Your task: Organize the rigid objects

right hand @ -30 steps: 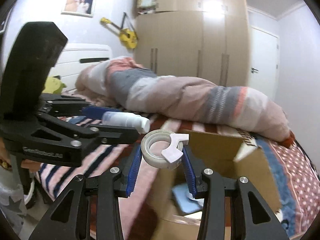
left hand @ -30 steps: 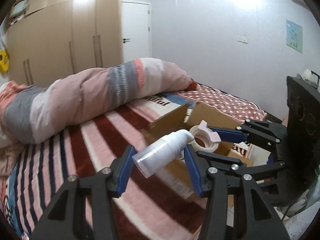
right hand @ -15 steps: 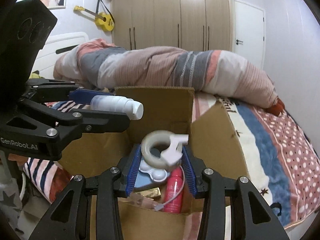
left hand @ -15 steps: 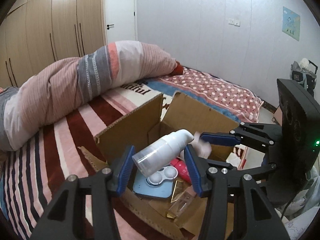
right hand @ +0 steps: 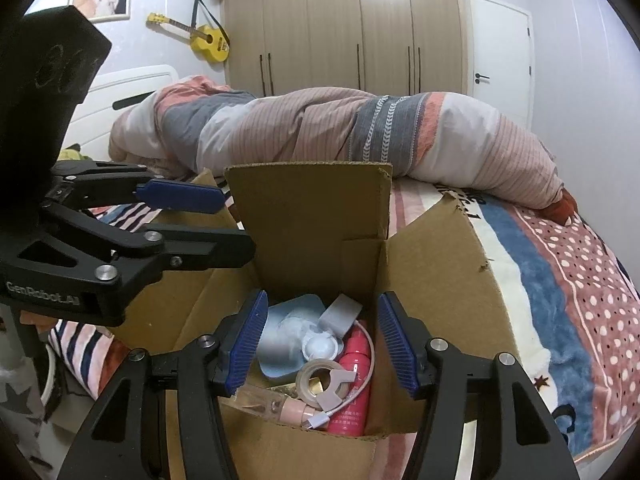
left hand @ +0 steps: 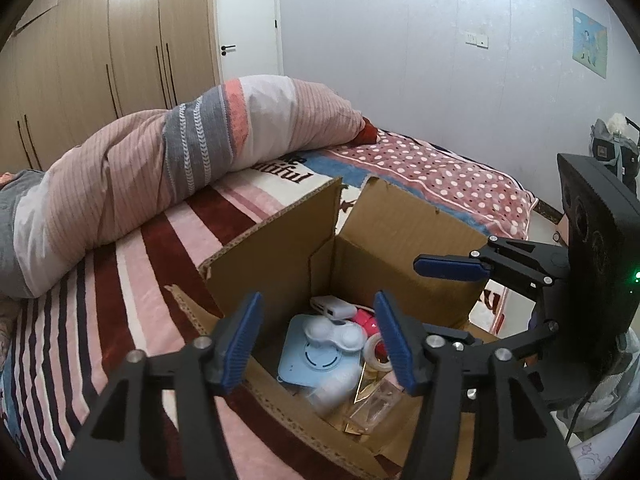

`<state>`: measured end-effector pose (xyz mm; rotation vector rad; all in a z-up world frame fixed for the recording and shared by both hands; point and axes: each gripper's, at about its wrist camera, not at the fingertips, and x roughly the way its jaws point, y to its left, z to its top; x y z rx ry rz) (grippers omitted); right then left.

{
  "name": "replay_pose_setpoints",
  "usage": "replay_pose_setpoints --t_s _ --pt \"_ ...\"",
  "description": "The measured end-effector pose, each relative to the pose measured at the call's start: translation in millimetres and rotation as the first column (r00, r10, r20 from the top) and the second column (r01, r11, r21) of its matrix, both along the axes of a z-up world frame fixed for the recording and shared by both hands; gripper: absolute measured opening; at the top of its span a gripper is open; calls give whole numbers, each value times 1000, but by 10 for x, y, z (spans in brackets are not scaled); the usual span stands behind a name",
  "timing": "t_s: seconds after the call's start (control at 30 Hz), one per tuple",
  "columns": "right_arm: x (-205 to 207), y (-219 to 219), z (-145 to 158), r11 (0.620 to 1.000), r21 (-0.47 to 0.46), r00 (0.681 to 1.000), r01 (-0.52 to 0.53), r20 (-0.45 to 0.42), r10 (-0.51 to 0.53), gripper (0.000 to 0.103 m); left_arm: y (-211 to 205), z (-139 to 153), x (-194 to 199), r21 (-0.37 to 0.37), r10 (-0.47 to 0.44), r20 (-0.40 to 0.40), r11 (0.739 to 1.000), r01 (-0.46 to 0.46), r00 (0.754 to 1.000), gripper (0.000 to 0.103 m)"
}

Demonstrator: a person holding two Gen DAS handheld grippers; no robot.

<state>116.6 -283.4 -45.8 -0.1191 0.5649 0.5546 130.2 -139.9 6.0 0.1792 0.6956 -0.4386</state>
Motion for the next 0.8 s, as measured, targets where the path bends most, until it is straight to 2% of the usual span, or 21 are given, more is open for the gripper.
replay_pose_setpoints --t_s 0.2,0.23,0.37,0.43,0.57,0.63,0.7,0.8 --pt "-22 26 34 1000 -9 1000 -6 1 6 55 64 92 -137 -11 18 35 1000 -18 999 76" --pt "-21 27 46 1000 -7 1000 -10 1 10 55 81 116 -174 -15 30 47 999 -29 998 83" --pt "-28 29 129 999 8 998 -52 18 52 62 194 226 -328 -36 117 98 993 -114 988 93" --pt "-37 26 199 997 20 997 -77 34 76 67 264 277 -412 -50 183 124 983 -178 975 99" --pt "-59 13 373 991 43 989 -124 83 120 79 379 358 -586 -64 306 180 952 -299 935 101" --pt "-98 16 478 988 48 982 -150 127 143 89 449 400 -678 -83 372 207 928 -363 905 102" --pt "-146 10 567 983 59 972 -173 173 161 102 505 424 -741 -108 409 217 913 -394 886 102" --pt "-201 8 671 976 74 958 -206 221 185 103 578 432 -831 -145 457 216 889 -435 863 102"
